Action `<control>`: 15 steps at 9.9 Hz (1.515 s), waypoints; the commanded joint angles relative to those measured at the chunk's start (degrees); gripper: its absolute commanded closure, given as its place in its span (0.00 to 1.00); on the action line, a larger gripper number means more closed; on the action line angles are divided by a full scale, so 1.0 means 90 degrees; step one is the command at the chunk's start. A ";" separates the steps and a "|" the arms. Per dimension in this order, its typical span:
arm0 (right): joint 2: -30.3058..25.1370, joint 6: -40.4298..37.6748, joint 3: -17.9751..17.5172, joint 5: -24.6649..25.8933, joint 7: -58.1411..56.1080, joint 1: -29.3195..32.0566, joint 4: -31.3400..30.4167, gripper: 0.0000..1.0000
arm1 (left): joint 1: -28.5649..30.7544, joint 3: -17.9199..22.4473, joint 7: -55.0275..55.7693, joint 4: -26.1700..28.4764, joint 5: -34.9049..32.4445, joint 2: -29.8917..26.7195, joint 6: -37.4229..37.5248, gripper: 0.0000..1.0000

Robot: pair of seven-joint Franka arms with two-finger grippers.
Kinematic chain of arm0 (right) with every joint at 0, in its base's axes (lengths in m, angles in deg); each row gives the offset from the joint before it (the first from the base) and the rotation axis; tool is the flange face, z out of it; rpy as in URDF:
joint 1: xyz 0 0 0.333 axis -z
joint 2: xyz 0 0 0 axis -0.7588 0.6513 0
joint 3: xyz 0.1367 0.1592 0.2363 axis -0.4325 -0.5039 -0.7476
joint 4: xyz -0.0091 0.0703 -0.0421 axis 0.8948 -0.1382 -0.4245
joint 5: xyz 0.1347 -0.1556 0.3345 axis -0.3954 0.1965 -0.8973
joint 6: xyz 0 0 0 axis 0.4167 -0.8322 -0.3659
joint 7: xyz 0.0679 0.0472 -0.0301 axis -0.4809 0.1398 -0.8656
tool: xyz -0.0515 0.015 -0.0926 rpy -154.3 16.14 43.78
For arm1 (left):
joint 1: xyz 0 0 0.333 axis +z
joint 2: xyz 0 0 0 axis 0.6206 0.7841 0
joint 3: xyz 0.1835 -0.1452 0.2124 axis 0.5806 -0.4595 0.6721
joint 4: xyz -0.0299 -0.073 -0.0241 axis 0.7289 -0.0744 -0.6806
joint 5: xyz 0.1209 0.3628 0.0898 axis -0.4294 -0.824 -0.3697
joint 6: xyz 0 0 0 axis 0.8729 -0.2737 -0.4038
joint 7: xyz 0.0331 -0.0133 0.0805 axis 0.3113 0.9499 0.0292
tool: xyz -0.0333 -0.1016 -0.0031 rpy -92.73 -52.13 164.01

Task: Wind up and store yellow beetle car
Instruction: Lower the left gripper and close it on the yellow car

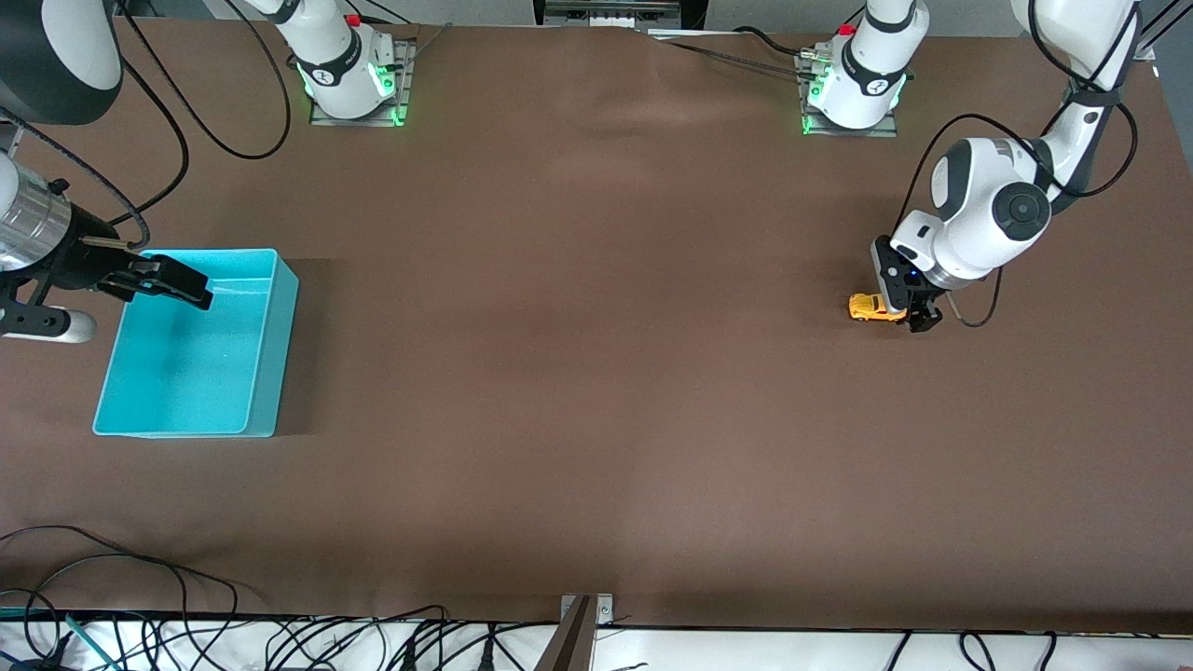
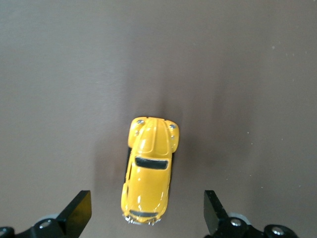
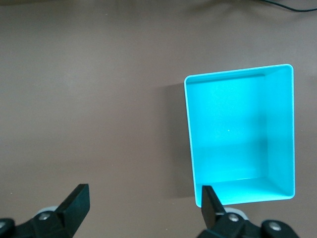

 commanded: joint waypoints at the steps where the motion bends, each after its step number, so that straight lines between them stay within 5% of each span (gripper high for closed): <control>1: -0.0045 0.0020 -0.0009 0.0027 -0.0072 0.0027 -0.0044 0.00 | 0.0019 0.0002 -0.0448 0.0219 -0.0130 0.0047 -0.0311 0.00; 5: -0.0045 0.0029 -0.0009 0.0027 -0.0072 0.0027 -0.0034 0.00 | 0.0009 0.0002 -0.0692 0.0210 -0.0121 0.0311 -0.0653 0.01; 8: 0.0003 0.0020 -0.0009 0.0036 -0.0081 0.0036 -0.0044 0.00 | 0.0000 0.0002 -0.0702 0.0200 -0.0130 0.0281 -0.0653 0.71; 11: 0.0003 -0.0009 -0.0009 0.0027 -0.0082 0.0037 -0.0053 0.00 | -0.0010 0.0002 -0.0712 0.0161 -0.0130 0.0281 -0.0643 1.00; 15: -0.0006 0.0010 -0.0009 0.0027 -0.0072 0.0027 -0.0053 0.00 | -0.0049 0.0002 -0.1004 0.0141 -0.0500 0.0301 -0.0643 1.00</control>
